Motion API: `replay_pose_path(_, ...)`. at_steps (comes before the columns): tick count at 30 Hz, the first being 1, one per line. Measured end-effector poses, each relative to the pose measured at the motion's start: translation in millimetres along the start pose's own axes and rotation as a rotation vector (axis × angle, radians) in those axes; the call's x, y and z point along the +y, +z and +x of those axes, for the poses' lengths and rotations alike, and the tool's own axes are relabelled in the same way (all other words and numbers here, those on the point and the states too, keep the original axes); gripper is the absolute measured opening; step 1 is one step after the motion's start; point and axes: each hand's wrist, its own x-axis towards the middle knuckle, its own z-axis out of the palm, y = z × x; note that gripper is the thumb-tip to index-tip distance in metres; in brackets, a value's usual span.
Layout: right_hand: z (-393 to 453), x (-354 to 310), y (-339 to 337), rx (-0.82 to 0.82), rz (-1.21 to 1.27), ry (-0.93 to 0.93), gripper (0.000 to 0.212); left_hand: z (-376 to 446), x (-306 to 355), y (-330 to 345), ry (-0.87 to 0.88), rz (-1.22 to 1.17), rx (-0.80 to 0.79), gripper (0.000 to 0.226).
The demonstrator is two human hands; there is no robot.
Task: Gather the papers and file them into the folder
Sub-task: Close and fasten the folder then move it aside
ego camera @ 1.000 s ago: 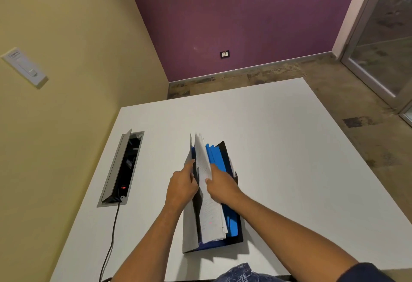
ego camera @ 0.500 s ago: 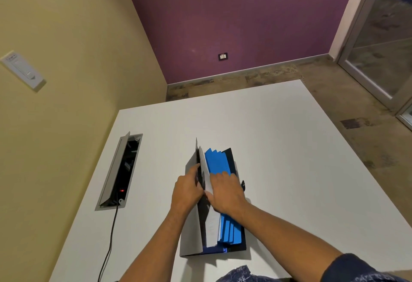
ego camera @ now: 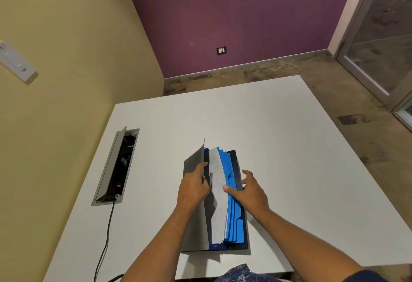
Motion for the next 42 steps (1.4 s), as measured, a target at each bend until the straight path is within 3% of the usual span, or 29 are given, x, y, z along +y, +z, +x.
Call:
replay_pose_path(7,3,9,-2,0.007,0.192,0.109,0.083,-1,0,18,-0.013,0.059,-0.029,0.053)
replay_pose_path(11,7,29,-9,-0.049,0.379,0.314,0.053,0,3,25,-0.012,0.048,-0.034,0.052)
replay_pose_path(16,4,46,-5,-0.104,0.397,0.365,0.022,3,12,44,-0.009,0.116,-0.034,0.046)
replay_pose_path(20,8,41,0,-0.078,0.377,0.364,0.022,4,18,64,0.074,0.252,-0.118,0.041)
replay_pose_path(27,12,46,0,-0.036,0.317,0.313,0.02,3,4,91,0.126,0.413,-0.541,0.056)
replay_pose_path(33,24,49,-7,0.023,-0.025,0.148,0.022,-8,-26,97,0.068,0.523,-0.528,0.075)
replay_pose_path(42,10,69,13,-0.159,-0.538,-0.25,0.054,-8,-38,101,-0.042,0.448,-0.71,0.082)
